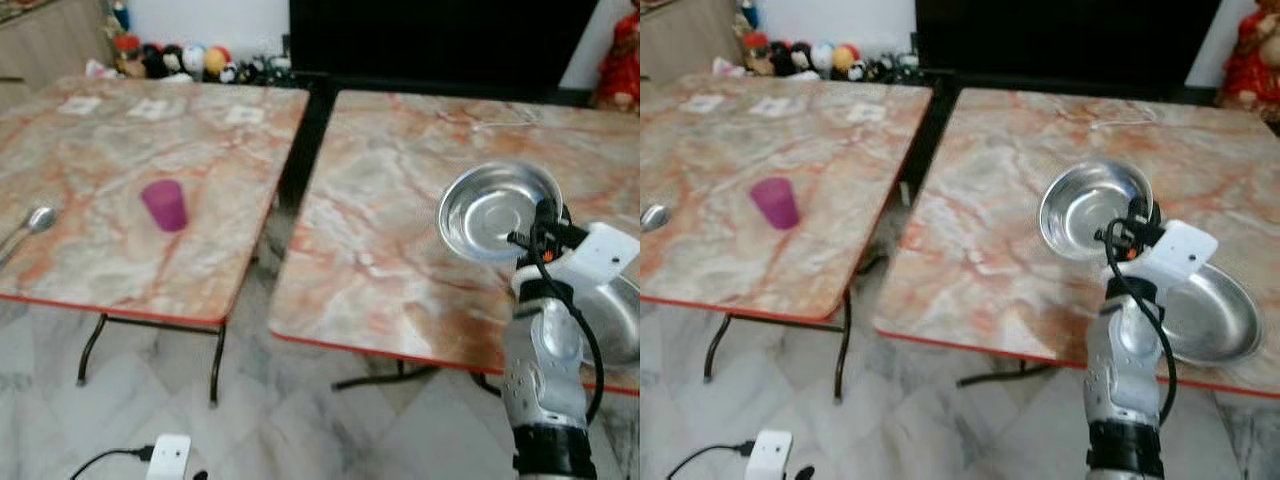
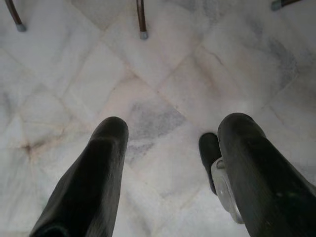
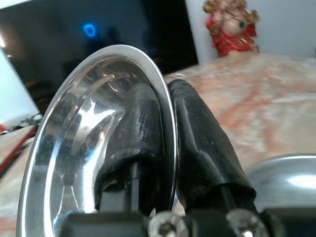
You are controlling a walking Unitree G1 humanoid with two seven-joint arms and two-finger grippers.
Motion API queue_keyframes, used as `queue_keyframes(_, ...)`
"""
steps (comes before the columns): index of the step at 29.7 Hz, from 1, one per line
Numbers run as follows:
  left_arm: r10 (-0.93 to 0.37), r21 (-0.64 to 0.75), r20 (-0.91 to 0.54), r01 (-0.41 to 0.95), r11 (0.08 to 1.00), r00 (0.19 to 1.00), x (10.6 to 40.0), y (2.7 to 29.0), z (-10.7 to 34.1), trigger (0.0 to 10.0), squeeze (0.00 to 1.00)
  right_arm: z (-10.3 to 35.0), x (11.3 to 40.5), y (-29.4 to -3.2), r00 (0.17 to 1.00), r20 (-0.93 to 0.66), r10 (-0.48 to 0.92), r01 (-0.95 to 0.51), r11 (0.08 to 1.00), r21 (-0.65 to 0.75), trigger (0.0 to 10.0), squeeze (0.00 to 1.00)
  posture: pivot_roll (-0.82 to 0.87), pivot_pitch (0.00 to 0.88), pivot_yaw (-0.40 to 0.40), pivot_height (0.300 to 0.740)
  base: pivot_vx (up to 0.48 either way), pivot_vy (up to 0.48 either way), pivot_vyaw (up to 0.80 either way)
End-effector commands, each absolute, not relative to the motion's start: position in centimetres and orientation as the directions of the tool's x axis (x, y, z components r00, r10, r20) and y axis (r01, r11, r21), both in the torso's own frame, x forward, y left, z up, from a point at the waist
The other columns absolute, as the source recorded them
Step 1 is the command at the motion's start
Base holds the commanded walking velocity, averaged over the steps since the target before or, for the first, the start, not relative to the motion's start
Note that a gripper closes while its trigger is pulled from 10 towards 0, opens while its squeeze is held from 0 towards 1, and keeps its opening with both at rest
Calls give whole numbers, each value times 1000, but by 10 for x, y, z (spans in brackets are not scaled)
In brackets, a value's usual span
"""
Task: Setting the table
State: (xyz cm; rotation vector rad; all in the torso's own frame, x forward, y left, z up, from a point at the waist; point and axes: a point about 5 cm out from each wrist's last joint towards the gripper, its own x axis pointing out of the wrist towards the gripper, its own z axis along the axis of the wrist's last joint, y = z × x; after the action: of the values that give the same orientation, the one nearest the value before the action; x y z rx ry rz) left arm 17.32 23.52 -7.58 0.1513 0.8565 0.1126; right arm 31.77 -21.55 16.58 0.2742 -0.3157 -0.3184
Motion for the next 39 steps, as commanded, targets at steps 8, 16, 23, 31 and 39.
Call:
queue_keyframes(8, 159, 168, -755, -47, 985, 636, 170, 236, -77, 10000, 0, 173, 318, -217, 882, 275, -382, 290, 902, 321, 10000, 0, -139, 93, 38, 740, 0, 0, -600)
queue_keyframes(16, 163, 174, -755, -46, 984, 635, 170, 237, -77, 10000, 0, 169, 328, -203, 919, 220, -327, 242, 908, 341, 10000, 0, -127, 107, 46, 740, 0, 0, 0)
queue_keyframes(23, 163, 176, -756, -42, 983, 634, 169, 237, -78, 10000, 0, 159, 337, -189, 956, 139, -257, 177, 887, 426, 10000, 0, -124, 113, 54, 740, 0, 0, 0)
queue_keyframes(31, 164, 179, -758, -40, 983, 632, 167, 239, -78, 10000, 0, 152, 336, -194, 945, 82, -317, 254, 869, 424, 10000, 0, -118, 123, 60, 740, 0, 0, 0)
queue_keyframes(39, 161, 179, -748, -38, 983, 644, 171, 241, -75, 10000, 0, 139, 328, -196, 935, 12, -355, 315, 844, 434, 10000, 0, -119, 124, 61, 740, 0, 0, 0)
